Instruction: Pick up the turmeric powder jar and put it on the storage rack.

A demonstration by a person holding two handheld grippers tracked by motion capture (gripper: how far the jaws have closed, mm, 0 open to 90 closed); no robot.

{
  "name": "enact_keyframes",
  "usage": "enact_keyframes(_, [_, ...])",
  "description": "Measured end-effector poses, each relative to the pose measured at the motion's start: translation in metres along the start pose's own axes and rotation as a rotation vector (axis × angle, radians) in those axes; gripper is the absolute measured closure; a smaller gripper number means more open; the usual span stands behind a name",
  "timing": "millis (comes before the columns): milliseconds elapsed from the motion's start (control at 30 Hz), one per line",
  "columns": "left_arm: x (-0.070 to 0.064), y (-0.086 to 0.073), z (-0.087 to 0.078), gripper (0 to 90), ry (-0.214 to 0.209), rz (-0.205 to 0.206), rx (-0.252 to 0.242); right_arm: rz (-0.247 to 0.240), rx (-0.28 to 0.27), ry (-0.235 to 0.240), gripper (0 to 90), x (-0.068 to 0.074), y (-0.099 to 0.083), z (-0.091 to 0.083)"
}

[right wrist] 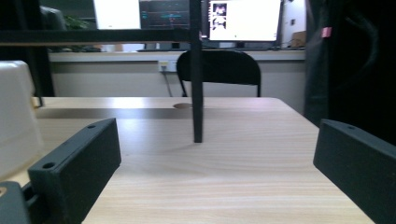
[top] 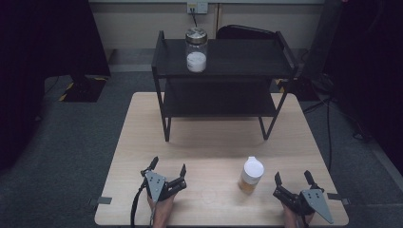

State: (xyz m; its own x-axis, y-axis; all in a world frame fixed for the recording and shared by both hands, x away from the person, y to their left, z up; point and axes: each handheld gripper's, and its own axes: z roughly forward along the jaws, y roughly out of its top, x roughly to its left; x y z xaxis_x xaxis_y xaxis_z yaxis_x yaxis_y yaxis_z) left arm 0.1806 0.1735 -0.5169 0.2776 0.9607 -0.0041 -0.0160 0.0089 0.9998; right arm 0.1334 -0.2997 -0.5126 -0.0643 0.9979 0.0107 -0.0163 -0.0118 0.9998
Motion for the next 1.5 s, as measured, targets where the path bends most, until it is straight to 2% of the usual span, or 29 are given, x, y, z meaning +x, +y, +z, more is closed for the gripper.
enact_keyframes(133, [0.000,0.000,0.000,0.6,0.000,0.000,0.000,0.020,-0.051,0.055,0.0,-0.003,0.009,-0.005])
enact_keyframes(167, [0.000,0.000,0.000,0.6,0.000,0.000,0.000,0.020,-0.051,0.055,0.0,-0.003,0.009,-0.005])
enact_keyframes(200, [0.000,0.000,0.000,0.2,0.002,-0.001,0.000,0.024,-0.097,0.080,0.0,0.001,0.015,-0.009])
enact_keyframes(233, [0.000,0.000,0.000,0.2,0.002,-0.001,0.000,0.032,-0.115,0.099,0.0,0.003,0.019,-0.010])
enact_keyframes(267, [0.000,0.000,0.000,0.2,0.002,-0.001,0.000,0.032,-0.115,0.099,0.0,0.003,0.019,-0.010])
enact_keyframes(333, [0.000,0.000,0.000,0.2,0.003,-0.001,0.000,0.022,-0.136,0.141,0.0,0.009,0.026,-0.010])
enact_keyframes(500, [-0.001,0.000,0.000,0.2,0.004,-0.001,0.000,-0.004,-0.134,0.225,0.4,0.030,0.025,-0.002])
enact_keyframes(567, [-0.001,0.000,0.000,0.3,0.004,-0.001,0.000,0.000,-0.103,0.271,0.9,0.039,0.020,0.004])
enact_keyframes(600, [-0.001,0.000,0.000,0.3,0.004,-0.001,0.000,0.000,-0.103,0.271,0.9,0.039,0.020,0.004])
enact_keyframes(667, [-0.001,0.000,0.000,0.2,0.004,-0.001,0.000,-0.021,-0.086,0.272,2.5,0.049,0.012,0.007])
enact_keyframes(700, [-0.001,0.000,0.000,0.2,0.004,-0.001,0.000,-0.016,-0.056,0.275,3.9,0.053,0.010,0.010])
enact_keyframes(833, [-0.001,0.000,0.000,0.2,0.004,-0.001,0.000,-0.004,-0.041,0.236,8.9,0.062,-0.001,0.013])
enact_keyframes(967, [-0.001,0.000,0.000,0.3,0.004,-0.001,0.000,0.027,-0.042,0.231,13.8,0.062,-0.005,0.012])
enact_keyframes(1033, [-0.001,0.000,0.000,0.2,0.004,-0.001,0.000,0.020,-0.030,0.232,14.9,0.062,-0.003,0.013])
enact_keyframes(1300, [-0.001,0.000,0.000,0.9,0.004,0.000,0.000,-0.013,-0.017,0.240,28.8,0.062,0.000,0.014])
enact_keyframes(1500, [-0.001,0.000,0.000,1.2,0.004,0.000,0.000,-0.029,-0.013,0.236,30.0,0.063,0.002,0.015])
